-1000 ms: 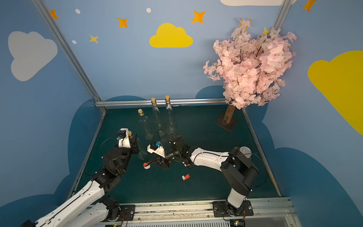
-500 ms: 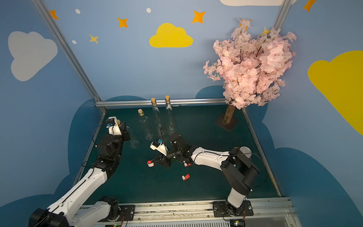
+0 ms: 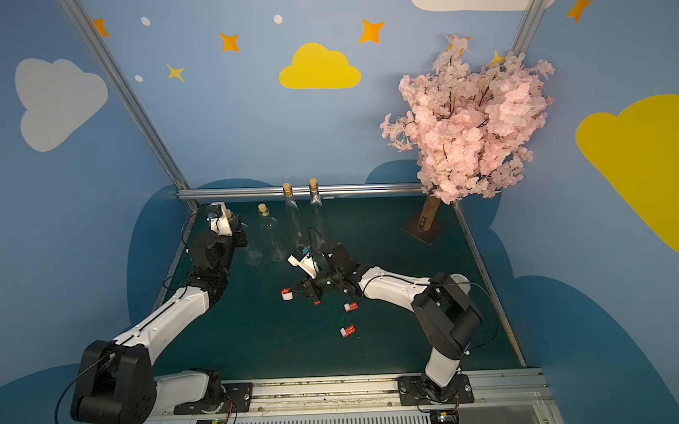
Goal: Remove the label from the bottle
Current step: Place the bottle at the center of the board.
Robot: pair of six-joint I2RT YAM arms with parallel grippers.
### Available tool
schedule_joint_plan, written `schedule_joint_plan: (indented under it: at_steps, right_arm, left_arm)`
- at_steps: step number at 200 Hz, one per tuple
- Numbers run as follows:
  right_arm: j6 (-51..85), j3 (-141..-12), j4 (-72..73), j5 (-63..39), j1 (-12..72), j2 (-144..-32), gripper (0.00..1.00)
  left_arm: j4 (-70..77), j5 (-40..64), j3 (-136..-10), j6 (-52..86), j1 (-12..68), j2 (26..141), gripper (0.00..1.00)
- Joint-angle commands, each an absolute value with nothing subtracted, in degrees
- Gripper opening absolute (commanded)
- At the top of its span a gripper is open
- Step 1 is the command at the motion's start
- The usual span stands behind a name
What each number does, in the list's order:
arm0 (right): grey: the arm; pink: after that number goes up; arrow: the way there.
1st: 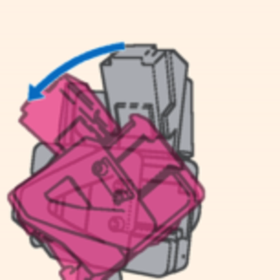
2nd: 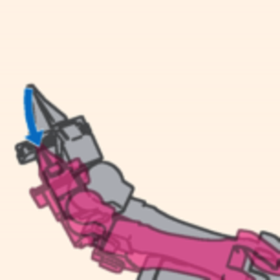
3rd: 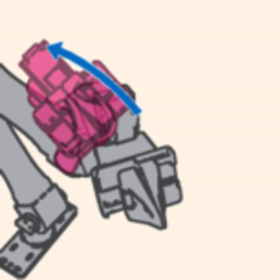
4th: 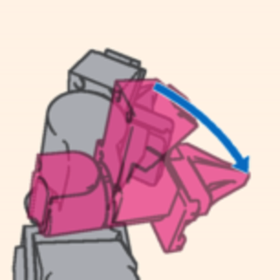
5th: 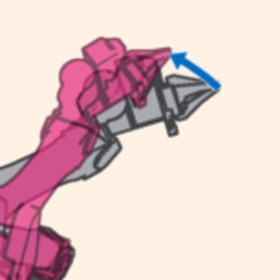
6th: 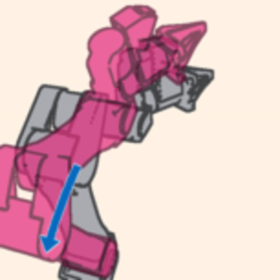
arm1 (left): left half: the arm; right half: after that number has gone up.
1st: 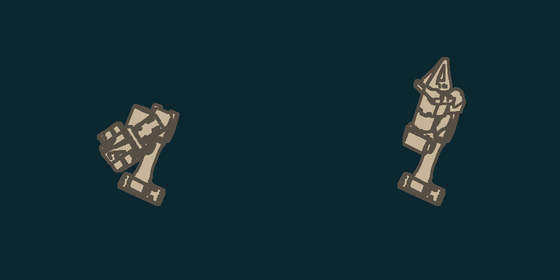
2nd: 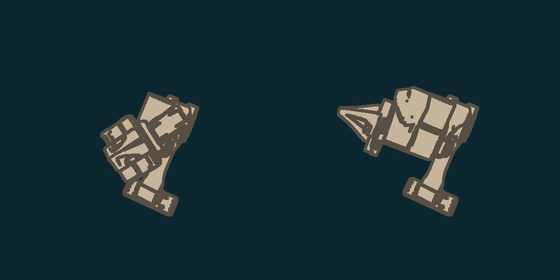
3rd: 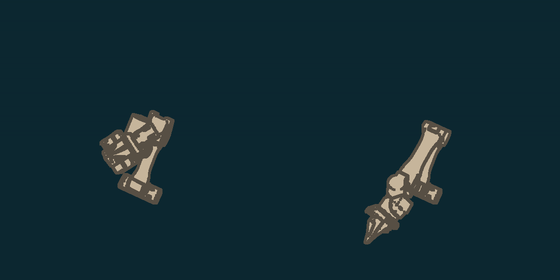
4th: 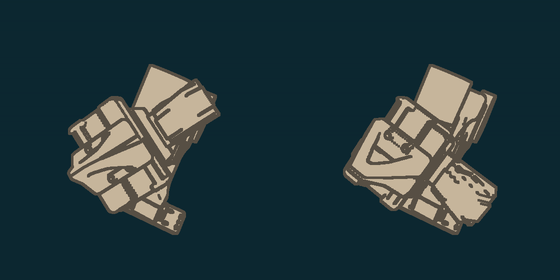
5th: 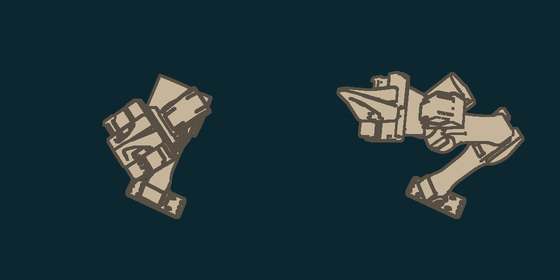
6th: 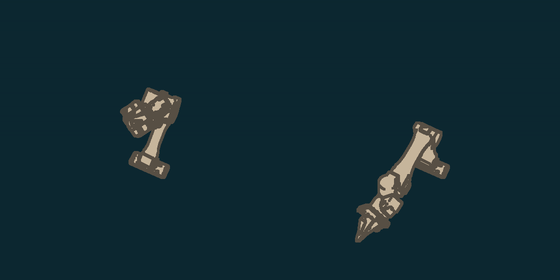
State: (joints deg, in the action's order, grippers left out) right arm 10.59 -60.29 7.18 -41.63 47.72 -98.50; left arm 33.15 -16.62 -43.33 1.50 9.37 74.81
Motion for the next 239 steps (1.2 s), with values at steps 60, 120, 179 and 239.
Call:
schedule_joint_plan:
  at_steps: [60,120,179,239]
  right_arm:
    - [14.91,-63.13,4.35,-44.39,46.42,-100.71,0.00]
    - [16.39,-64.15,3.60,-45.68,46.01,-101.86,0.00]
    - [17.20,-65.19,1.93,-47.29,45.77,-102.74,0.00]
    - [17.24,-64.91,1.84,-47.38,45.73,-102.39,0.00]
  left_arm:
    - [39.98,-17.31,-45.92,0.66,9.06,79.23,0.03]
    - [39.97,-17.17,-45.54,1.14,9.03,80.29,0.04]
    - [39.81,-16.88,-44.44,1.71,9.04,80.18,0.10]
    - [39.67,-16.86,-43.94,2.07,9.20,80.73,0.13]
